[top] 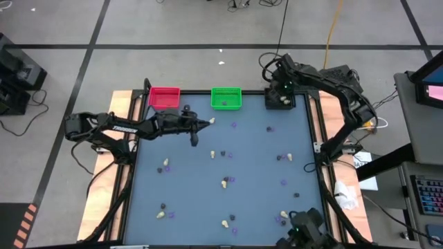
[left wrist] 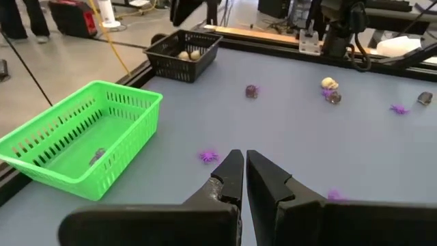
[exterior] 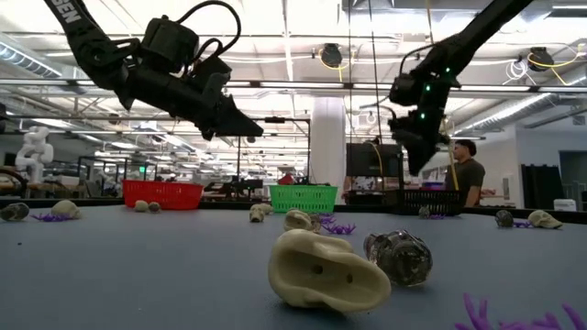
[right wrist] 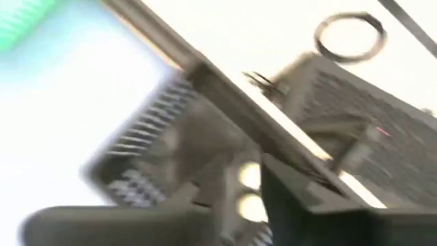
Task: Sort Halloween decoration
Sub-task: Put the purple spider toy into the green bin
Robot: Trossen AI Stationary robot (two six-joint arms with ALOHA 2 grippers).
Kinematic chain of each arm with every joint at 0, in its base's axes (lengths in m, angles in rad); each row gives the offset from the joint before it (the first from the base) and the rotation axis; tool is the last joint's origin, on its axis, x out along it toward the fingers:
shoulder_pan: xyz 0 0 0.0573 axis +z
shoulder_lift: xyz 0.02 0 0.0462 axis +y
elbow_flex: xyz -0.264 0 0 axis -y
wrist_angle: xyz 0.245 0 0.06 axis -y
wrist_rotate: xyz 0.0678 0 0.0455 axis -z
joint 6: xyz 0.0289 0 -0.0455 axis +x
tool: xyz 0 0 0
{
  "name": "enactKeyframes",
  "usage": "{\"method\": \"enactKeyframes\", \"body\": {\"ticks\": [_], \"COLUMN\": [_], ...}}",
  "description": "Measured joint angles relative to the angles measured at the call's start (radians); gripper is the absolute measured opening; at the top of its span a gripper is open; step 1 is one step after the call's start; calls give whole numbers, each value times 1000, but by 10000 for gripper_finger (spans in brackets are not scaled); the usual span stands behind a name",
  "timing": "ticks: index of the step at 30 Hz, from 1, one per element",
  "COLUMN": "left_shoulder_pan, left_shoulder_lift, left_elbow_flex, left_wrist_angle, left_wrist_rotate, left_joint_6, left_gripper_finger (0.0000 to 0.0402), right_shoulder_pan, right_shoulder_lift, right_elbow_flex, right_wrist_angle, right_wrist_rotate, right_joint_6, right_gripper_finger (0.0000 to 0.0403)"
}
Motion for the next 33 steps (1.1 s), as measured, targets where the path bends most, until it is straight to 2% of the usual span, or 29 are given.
{"method": "enactKeyframes", "body": {"ticks": [2, 4, 18, 25, 33], "left_shoulder_pan": [0, 0, -31, -88, -173], "left_shoulder_lift": [0, 0, 0, 46, 245], "left_elbow_flex": [18, 42, 223, 293, 418], "left_wrist_angle": [-41, -92, -430, -545, -561], "left_wrist_rotate": [1, 1, 38, 23, 15], "left_joint_6": [0, -1, 27, 13, -21], "left_gripper_finger": [12, 12, 12, 12, 12], "right_shoulder_pan": [16, 39, 300, 376, 381], "right_shoulder_lift": [-36, -78, -405, -440, -438], "right_elbow_flex": [-46, -107, -560, -674, -684], "right_wrist_angle": [62, 119, 696, 871, 917], "right_wrist_rotate": [-75, -119, -121, -121, -171], "right_joint_6": [8, 14, 206, 210, 169], "right_gripper_finger": [25, 8, 1, 1, 0]}}
